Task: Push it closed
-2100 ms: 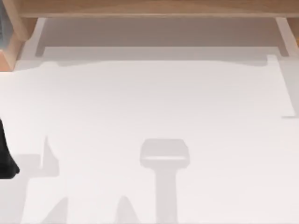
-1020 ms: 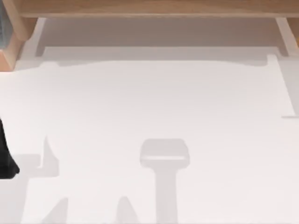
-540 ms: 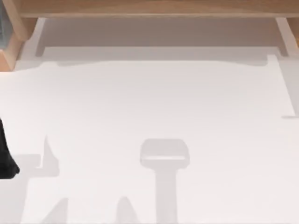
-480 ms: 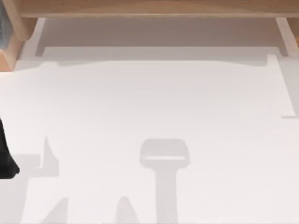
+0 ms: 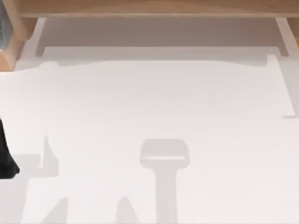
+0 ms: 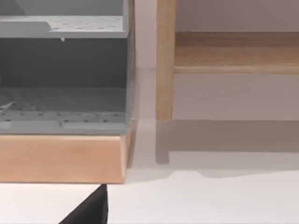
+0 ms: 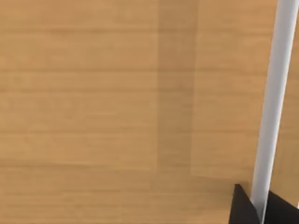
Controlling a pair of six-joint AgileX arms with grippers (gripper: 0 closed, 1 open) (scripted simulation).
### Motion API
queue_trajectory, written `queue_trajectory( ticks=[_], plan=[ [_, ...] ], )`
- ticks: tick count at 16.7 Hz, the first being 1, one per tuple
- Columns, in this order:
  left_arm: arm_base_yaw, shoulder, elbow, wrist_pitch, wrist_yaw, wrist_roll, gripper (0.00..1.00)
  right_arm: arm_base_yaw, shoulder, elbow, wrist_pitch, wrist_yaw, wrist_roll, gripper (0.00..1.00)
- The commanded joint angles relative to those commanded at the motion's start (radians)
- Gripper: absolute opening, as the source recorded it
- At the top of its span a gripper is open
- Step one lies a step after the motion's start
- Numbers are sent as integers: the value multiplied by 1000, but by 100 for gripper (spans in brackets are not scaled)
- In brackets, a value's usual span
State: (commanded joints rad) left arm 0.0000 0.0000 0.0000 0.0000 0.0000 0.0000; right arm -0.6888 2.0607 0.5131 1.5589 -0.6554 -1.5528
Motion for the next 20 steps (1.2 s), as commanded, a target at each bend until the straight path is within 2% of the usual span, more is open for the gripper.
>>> queue_trajectory(
  ticks=[5, 13, 20],
  plan=[
    [0, 0, 0, 0, 0, 0, 100, 7, 10, 13, -13, 9, 2, 0],
    [0, 0, 0, 0, 0, 0, 100, 114, 84, 218, -141, 118, 0, 0],
    [0, 0, 0, 0, 0, 0, 100, 122, 99, 249, -165, 129, 2, 0]
  ],
)
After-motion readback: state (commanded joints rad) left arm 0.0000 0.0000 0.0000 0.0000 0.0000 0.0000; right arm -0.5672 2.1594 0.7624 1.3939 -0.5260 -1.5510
